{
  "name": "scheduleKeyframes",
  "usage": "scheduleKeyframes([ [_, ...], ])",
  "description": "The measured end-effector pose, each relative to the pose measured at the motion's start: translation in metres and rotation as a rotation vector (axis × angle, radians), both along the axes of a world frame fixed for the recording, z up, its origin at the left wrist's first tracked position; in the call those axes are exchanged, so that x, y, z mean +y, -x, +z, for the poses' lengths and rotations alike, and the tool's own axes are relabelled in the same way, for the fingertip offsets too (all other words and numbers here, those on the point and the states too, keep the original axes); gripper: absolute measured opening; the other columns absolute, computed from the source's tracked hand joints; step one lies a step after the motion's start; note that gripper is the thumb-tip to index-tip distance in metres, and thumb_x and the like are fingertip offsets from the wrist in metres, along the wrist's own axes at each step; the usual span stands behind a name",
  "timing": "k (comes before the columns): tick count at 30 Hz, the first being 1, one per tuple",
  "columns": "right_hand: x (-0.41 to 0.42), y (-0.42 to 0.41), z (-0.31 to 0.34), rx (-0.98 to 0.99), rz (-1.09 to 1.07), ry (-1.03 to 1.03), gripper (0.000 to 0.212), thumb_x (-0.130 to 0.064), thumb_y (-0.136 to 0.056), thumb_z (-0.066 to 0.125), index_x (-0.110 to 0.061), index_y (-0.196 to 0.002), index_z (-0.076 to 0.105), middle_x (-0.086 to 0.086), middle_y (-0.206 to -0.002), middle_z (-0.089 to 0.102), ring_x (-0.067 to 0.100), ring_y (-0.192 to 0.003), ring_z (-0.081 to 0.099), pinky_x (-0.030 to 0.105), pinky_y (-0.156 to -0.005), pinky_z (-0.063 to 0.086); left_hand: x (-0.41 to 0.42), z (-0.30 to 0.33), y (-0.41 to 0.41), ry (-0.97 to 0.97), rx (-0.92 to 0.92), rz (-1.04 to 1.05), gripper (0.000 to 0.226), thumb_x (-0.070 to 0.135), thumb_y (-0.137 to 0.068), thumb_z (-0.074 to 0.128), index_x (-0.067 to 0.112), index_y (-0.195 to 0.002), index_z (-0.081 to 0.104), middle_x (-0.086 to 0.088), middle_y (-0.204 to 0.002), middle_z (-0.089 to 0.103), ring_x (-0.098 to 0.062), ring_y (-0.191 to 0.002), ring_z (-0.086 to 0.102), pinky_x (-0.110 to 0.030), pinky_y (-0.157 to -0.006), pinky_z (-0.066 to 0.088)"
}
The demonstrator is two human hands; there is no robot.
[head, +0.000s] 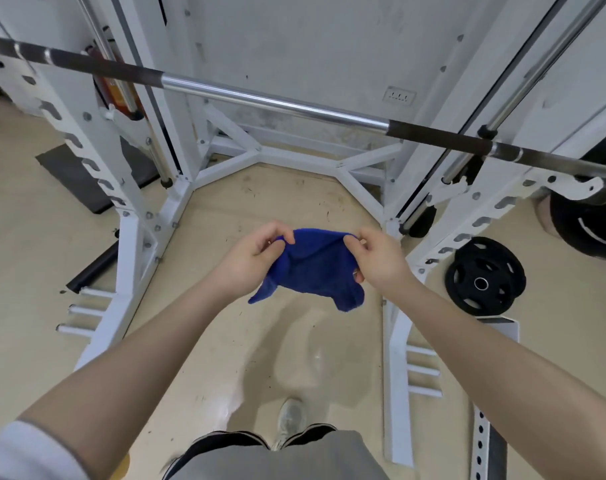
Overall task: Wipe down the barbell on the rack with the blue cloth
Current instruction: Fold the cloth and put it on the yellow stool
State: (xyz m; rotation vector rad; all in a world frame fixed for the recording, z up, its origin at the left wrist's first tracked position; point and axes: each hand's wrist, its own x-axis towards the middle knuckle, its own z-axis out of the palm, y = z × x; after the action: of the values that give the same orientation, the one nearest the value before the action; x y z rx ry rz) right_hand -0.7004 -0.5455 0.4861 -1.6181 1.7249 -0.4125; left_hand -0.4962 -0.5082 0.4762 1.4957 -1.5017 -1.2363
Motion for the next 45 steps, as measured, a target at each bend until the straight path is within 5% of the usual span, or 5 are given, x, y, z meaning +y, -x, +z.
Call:
scheduleKeyframes([
  [7, 0.023, -0.107, 0.007, -0.749, -0.415, -0.622, 0.017, -0.015, -0.097, 0.043, -0.003, -0.102, 0.055, 0.015, -0.065, 0.070, 0.018, -0.050, 0.069, 0.028, -0.046, 0.056, 0.039, -0.003, -0.051, -0.032, -0.190, -0.029, 0.013, 0.025, -0.087, 0.058, 0.015, -0.090, 0.065, -0.003, -0.100, 0.052, -0.015, -0.089, 0.053, -0.023, -0.080, 0.044],
  [14, 0.065, -0.230, 0.006, -0.312, -0.162, -0.461, 0.024, -0.022, -0.091, 0.056, -0.011, -0.070, 0.055, 0.005, -0.073, 0.059, 0.018, -0.065, 0.056, 0.023, -0.063, 0.044, 0.094, -0.036, -0.147, -0.099, -0.320, 0.046, 0.030, 0.039, -0.075, 0.068, 0.013, -0.090, 0.065, -0.005, -0.101, 0.052, -0.022, -0.087, 0.060, -0.042, -0.084, 0.051],
  [31, 0.167, -0.456, -0.042, -0.252, 0.268, -0.925, 0.024, -0.015, -0.089, 0.037, -0.012, -0.105, 0.055, 0.009, -0.069, 0.073, 0.022, -0.084, 0.068, 0.039, -0.094, 0.041, 0.268, -0.087, -0.349, -0.008, -0.579, 0.532, 0.022, 0.023, -0.074, 0.055, 0.002, -0.073, 0.061, -0.009, -0.079, 0.057, -0.021, -0.062, 0.048, -0.029, -0.056, 0.039],
  [39, 0.229, -0.505, -0.113, 0.395, 0.817, -0.609, 0.026, -0.018, -0.086, 0.042, -0.004, -0.088, 0.064, 0.008, -0.073, 0.063, 0.022, -0.061, 0.051, 0.028, -0.063, 0.044, 0.366, -0.148, -0.352, -0.260, -0.474, 0.708, 0.041, 0.019, -0.073, 0.026, -0.003, -0.081, 0.059, -0.019, -0.086, 0.057, -0.035, -0.072, 0.055, -0.033, -0.059, 0.035],
  [45, 0.301, -0.539, -0.185, 0.264, 1.095, -0.488, 0.026, -0.001, -0.089, 0.032, -0.013, -0.093, 0.055, 0.012, -0.089, 0.059, 0.023, -0.054, 0.053, 0.029, -0.053, 0.053, 0.425, -0.205, -0.345, -0.490, -0.594, 0.817, 0.037, 0.049, -0.074, 0.037, 0.013, -0.074, 0.046, -0.006, -0.075, 0.049, -0.026, -0.068, 0.049, -0.031, -0.061, 0.030],
])
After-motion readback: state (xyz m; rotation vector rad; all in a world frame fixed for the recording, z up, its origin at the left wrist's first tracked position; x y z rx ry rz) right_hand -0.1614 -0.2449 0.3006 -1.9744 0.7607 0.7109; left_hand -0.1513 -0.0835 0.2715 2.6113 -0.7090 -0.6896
